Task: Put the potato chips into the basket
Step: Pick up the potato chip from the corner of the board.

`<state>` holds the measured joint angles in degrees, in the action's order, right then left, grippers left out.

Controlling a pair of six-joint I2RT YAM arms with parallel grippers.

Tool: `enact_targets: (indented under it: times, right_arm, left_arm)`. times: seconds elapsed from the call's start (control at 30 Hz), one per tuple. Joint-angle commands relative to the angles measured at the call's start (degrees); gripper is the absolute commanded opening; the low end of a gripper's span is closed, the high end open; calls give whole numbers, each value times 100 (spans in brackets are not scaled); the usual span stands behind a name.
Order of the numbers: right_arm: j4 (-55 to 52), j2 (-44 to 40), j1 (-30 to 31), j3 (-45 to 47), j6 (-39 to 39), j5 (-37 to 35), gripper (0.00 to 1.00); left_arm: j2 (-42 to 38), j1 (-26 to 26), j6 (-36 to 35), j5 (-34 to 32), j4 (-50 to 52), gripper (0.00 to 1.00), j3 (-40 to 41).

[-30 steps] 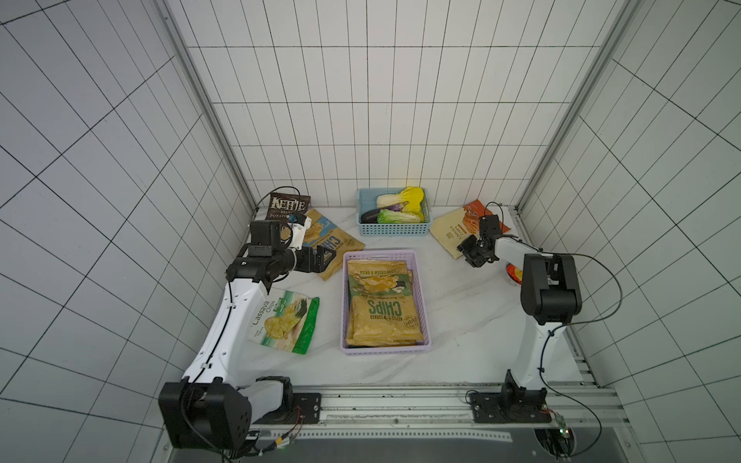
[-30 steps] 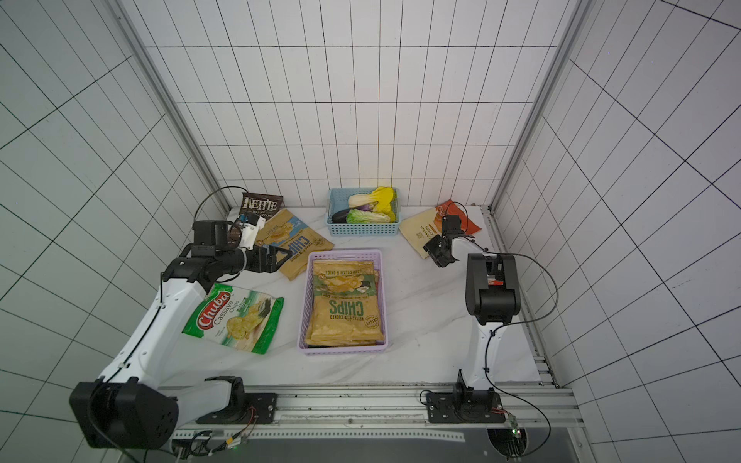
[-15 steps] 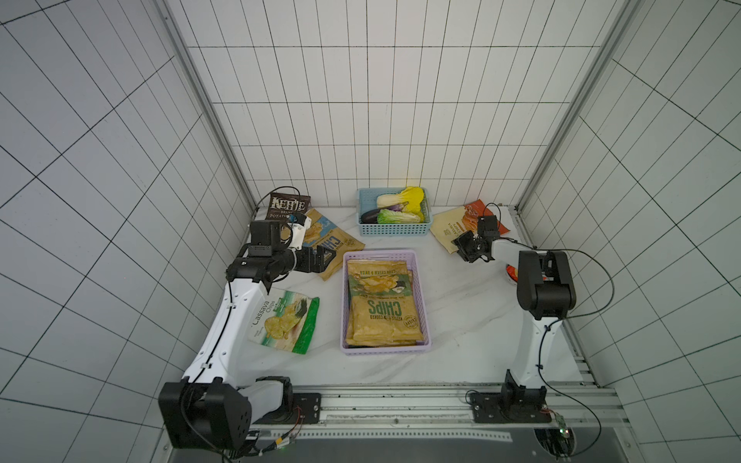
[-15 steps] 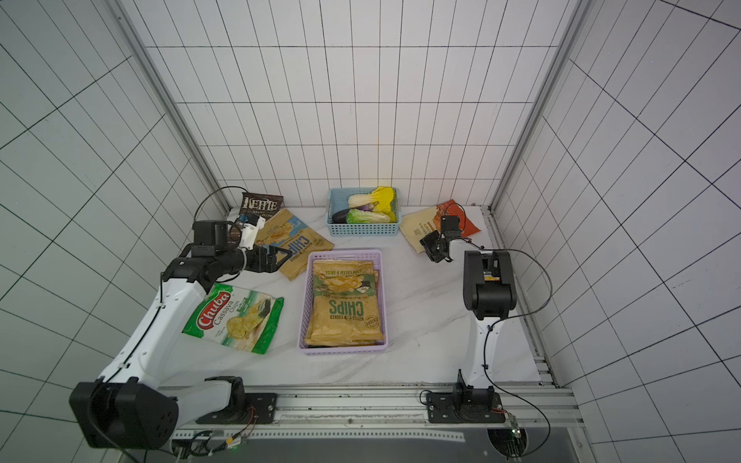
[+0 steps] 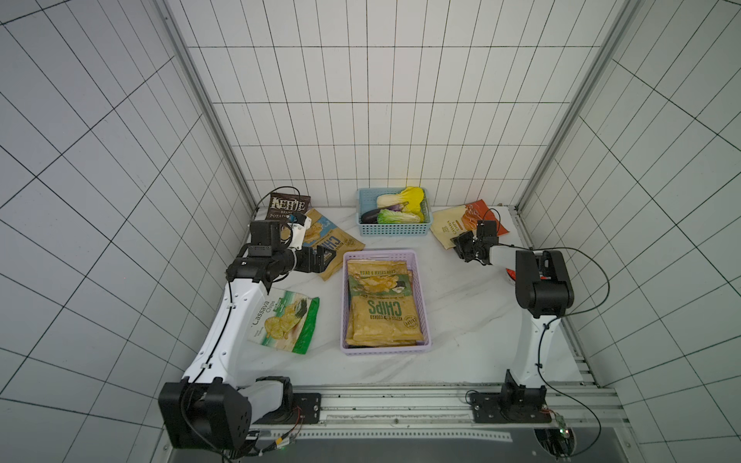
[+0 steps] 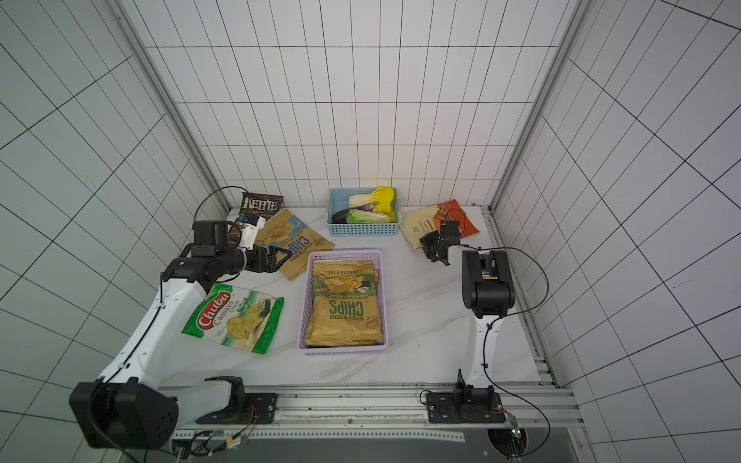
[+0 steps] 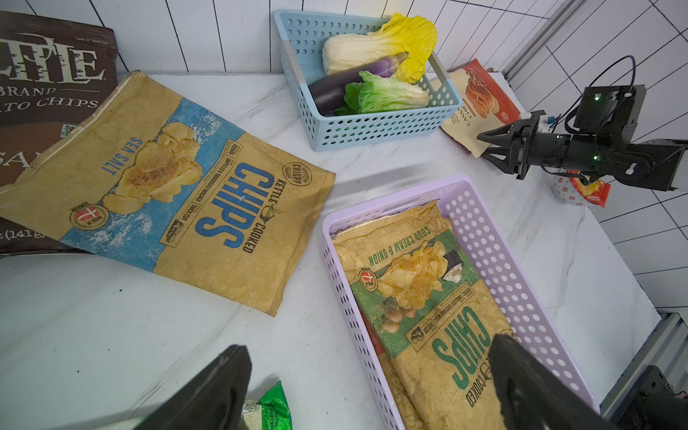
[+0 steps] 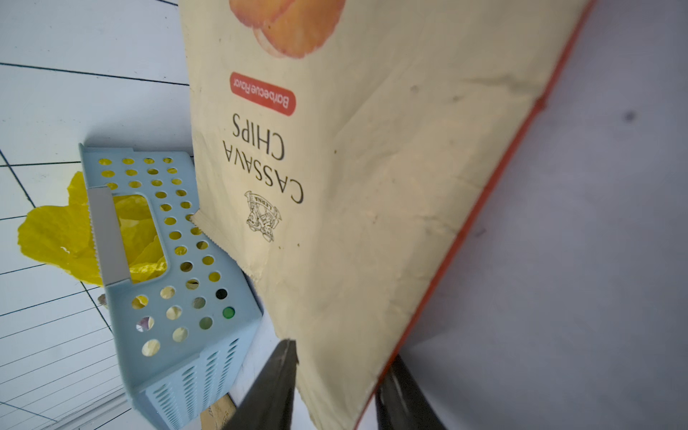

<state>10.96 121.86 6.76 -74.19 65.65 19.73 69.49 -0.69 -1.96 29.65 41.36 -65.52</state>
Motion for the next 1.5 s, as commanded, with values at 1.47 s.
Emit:
enact_targets:
  times: [1.47]
  right_arm:
    - [-2541, -2582, -826, -2253, -1209, 2116, 0]
  left_arm:
    - [-70, -7, 2, 189, -129, 98, 61]
